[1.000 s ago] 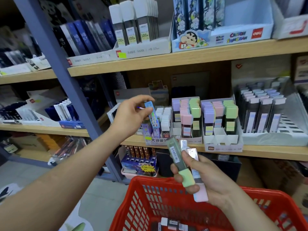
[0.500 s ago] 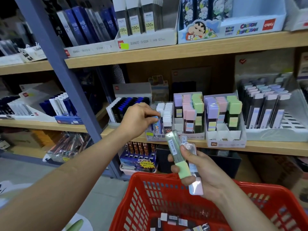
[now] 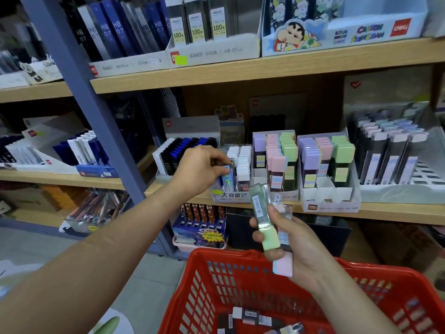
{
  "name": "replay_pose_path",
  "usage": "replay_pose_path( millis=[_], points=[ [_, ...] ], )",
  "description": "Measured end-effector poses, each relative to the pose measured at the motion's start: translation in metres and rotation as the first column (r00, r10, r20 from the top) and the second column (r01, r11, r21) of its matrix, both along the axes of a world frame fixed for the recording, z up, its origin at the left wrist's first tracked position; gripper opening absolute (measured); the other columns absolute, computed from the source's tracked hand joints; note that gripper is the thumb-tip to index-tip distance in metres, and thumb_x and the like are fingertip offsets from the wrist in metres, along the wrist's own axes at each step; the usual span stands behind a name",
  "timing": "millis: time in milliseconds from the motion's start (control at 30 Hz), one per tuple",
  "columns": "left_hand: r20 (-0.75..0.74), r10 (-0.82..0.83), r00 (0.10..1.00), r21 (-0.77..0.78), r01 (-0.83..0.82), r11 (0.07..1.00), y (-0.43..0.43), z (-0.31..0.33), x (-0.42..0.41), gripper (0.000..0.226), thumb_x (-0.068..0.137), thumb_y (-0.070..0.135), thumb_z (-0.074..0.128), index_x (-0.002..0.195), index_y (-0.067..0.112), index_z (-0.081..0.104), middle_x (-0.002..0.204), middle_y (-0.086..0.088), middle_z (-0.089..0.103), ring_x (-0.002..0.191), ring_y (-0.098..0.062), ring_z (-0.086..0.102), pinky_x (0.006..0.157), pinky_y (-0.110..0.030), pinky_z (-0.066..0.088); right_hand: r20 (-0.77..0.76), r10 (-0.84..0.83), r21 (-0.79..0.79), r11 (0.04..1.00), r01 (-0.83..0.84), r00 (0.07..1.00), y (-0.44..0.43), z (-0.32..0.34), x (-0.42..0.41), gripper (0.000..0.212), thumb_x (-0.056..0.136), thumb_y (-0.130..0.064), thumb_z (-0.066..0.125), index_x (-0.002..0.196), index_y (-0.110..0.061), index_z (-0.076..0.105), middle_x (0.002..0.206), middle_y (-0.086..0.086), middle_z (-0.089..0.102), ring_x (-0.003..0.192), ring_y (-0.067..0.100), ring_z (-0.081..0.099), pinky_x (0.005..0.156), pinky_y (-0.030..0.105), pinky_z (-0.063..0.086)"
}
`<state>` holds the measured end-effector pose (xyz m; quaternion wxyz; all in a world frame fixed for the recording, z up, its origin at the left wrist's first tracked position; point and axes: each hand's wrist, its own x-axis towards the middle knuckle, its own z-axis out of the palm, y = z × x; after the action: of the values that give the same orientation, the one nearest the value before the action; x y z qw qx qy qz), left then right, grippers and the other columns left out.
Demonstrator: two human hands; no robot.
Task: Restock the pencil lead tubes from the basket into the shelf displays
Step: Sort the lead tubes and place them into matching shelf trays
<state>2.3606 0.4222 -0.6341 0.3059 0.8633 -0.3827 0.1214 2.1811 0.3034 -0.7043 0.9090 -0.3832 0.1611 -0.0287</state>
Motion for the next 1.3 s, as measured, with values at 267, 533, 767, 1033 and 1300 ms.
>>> replay_pose_path(
  millis=[267,533,767,1033,1300],
  points=[
    [0.035,-0.037,0.999,0.061,0.034,0.998,-0.001,0.000,0.004,0.019,0.076,0.017,0.081,0.093,0.019,0.074,0.082,0.013,0.055,0.074,0.004,0.048,0.065,-0.004,0.035,0.003,0.033,-0.018,0.999,-0.033,0.999,0.002,0.002,0.000,0.046,0.078,-0.016,0.065,0.120,0.001,0.061,0.092,0.019,0.069,0.060,0.016,0.058,0.034,0.016,0.033],
    [-0.245,-0.190,0.951,-0.093,0.172,0.981,0.001,0.032,-0.030,0.010,0.087,0.035,0.067,0.088,0.026,0.070,0.080,0.008,0.069,0.071,-0.002,0.061,0.065,-0.015,0.044,0.067,0.031,0.028,0.999,-0.033,0.997,0.002,0.016,-0.005,0.041,0.080,-0.018,0.061,0.115,0.003,0.063,0.091,0.023,0.069,0.055,0.015,0.055,0.034,0.014,0.030],
    [-0.376,-0.355,0.856,0.079,0.411,0.908,0.003,0.049,-0.052,0.047,0.067,0.020,0.084,0.107,0.036,0.067,0.079,-0.002,0.067,0.067,-0.005,0.060,0.067,-0.016,0.048,0.057,-0.116,-0.157,0.980,0.124,0.992,0.001,0.038,-0.006,0.037,0.090,-0.021,0.061,0.118,0.003,0.058,0.089,0.024,0.073,0.050,0.017,0.058,0.034,0.017,0.031],
    [-0.539,-0.380,0.752,-0.245,0.291,0.925,0.012,0.046,-0.049,0.012,0.071,0.017,0.072,0.083,0.017,0.071,0.073,0.001,0.070,0.067,-0.011,0.063,0.065,-0.023,0.053,0.084,-0.256,-0.103,0.959,0.264,0.963,-0.008,0.055,-0.011,0.015,0.099,-0.012,0.050,0.103,-0.002,0.061,0.070,0.010,0.069,0.048,0.016,0.059,0.035,0.020,0.031],
    [-0.726,-0.528,0.442,-0.477,0.230,0.848,-0.014,0.024,-0.093,0.021,0.086,0.017,0.063,0.106,0.023,0.059,0.077,-0.010,0.071,0.072,-0.023,0.065,0.061,-0.030,0.054,0.239,-0.210,-0.173,0.951,0.254,0.948,-0.011,0.063,-0.015,0.016,0.083,-0.021,0.069,0.098,-0.018,0.073,0.086,0.006,0.065,0.055,0.010,0.053,0.037,0.017,0.032]
  ],
)
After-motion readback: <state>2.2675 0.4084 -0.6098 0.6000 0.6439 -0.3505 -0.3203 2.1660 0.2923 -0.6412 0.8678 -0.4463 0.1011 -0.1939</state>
